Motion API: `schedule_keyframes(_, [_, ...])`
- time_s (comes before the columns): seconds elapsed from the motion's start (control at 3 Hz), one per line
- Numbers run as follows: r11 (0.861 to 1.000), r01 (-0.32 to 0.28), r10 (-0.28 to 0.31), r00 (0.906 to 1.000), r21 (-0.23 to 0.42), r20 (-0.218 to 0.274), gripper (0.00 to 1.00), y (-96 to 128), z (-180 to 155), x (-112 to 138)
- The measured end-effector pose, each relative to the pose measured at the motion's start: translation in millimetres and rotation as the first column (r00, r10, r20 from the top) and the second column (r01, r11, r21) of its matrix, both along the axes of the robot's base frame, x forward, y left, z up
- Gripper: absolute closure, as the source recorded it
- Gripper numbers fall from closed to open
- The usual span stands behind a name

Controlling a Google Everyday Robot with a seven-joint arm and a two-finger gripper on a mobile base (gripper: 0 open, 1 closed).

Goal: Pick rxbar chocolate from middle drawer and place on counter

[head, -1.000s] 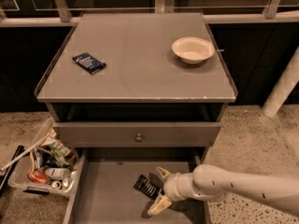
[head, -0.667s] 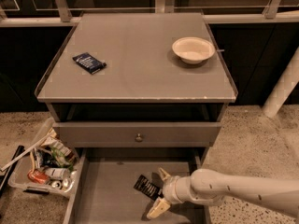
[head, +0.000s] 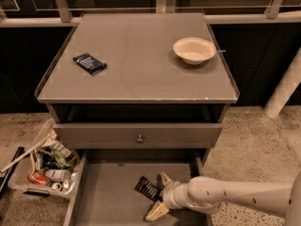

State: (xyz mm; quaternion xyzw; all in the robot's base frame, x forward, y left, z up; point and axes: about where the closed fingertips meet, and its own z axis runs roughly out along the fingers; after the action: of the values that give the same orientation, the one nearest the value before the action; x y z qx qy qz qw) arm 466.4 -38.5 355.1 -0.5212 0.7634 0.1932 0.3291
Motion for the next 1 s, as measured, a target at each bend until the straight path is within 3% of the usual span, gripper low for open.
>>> schedule_keyframes(0.33, [0.999,0.049,-0.049,0.9987,-0.009,0.015,0.0,-0.4,-16.5,5.5])
schedule_keyframes(0.67, [0.999,0.049,-0.049,0.9987,-0.008,0.015,0.0,-0.4,-16.8,5.5])
schedule_keyframes(1.0, [0.999,0.049,-0.049,0.9987,-0.008,0.015,0.19,-0.4,-16.8,5.5])
